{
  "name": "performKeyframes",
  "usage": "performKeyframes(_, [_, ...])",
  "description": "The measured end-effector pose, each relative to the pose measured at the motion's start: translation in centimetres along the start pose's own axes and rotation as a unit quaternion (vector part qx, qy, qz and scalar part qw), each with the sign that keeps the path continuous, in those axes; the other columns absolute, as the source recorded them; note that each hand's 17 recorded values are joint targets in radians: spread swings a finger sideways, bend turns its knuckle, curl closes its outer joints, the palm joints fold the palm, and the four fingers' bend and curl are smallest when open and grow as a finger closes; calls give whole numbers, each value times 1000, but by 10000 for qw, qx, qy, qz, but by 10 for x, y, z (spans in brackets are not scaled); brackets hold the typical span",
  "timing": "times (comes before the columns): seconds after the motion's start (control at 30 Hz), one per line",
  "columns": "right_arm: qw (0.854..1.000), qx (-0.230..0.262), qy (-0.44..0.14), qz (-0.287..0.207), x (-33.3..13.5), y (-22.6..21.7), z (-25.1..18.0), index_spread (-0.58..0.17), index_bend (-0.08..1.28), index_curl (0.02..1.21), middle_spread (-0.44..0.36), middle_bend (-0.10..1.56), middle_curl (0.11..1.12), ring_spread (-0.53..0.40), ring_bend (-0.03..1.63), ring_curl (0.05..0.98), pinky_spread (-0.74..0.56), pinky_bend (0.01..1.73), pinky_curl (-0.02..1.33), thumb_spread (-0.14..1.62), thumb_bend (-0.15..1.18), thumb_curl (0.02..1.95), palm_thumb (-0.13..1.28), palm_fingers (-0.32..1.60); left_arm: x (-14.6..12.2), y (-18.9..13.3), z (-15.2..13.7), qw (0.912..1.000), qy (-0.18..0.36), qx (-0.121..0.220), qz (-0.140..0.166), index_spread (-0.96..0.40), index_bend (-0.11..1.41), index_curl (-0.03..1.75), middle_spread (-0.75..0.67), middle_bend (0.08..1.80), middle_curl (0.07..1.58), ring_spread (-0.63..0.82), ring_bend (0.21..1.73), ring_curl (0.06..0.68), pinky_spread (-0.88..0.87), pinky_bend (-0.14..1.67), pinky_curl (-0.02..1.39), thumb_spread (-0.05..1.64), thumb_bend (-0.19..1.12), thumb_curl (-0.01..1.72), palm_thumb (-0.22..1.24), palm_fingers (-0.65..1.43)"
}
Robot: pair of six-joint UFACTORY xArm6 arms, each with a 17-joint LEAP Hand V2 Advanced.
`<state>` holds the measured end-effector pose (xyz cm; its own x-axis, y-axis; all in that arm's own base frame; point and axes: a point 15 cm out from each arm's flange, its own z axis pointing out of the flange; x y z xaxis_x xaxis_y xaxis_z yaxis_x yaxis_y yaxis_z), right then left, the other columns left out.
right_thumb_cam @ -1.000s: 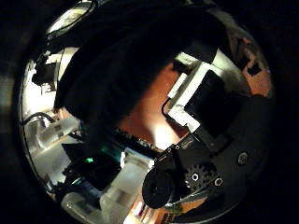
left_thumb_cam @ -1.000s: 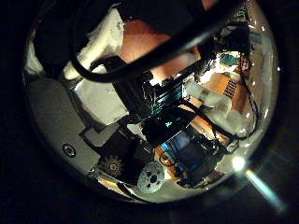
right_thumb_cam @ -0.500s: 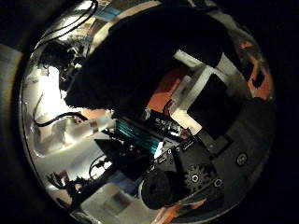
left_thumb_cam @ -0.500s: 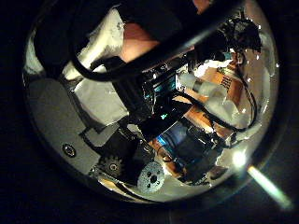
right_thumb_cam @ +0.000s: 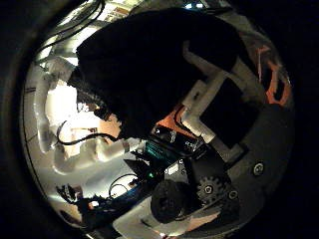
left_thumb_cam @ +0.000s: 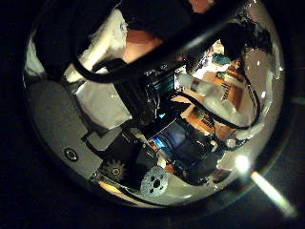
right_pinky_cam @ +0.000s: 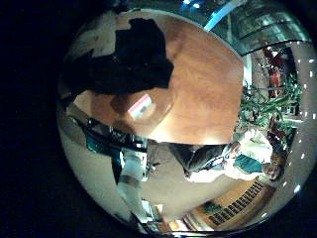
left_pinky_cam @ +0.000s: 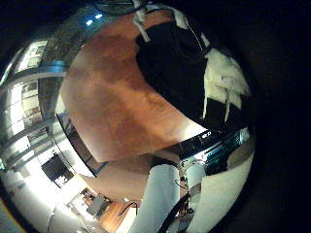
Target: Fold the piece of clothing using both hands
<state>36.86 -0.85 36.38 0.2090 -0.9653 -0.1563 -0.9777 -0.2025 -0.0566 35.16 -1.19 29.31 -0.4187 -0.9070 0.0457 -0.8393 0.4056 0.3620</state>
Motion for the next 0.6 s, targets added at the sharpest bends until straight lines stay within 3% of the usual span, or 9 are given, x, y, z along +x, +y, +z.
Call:
performKeyframes(0.27, [9990, -242, -79, 371, 14, -83, 18, -318, 992, 967, -177, 1232, 868, -212, 1389, 711, -187, 1322, 801, 1277, -8, 535, 1025, 1061, -26, -43, 1, 9996, 101, -48, -241, -723, 569, 1145, -492, 1017, 944, -406, 1343, 529, -646, 993, 776, 1313, -9, 409, 503, 1093])
performKeyframes(0.6, [9943, -828, -117, 655, 28, -161, 91, -323, 977, 984, -171, 1227, 873, -217, 1384, 726, -196, 1287, 858, 1283, -10, 543, 1013, 1039, -60, -117, 29, 9967, 489, -177, -627, -733, 541, 1153, -490, 1008, 944, -408, 1340, 529, -654, 971, 784, 1320, -10, 401, 510, 1081])
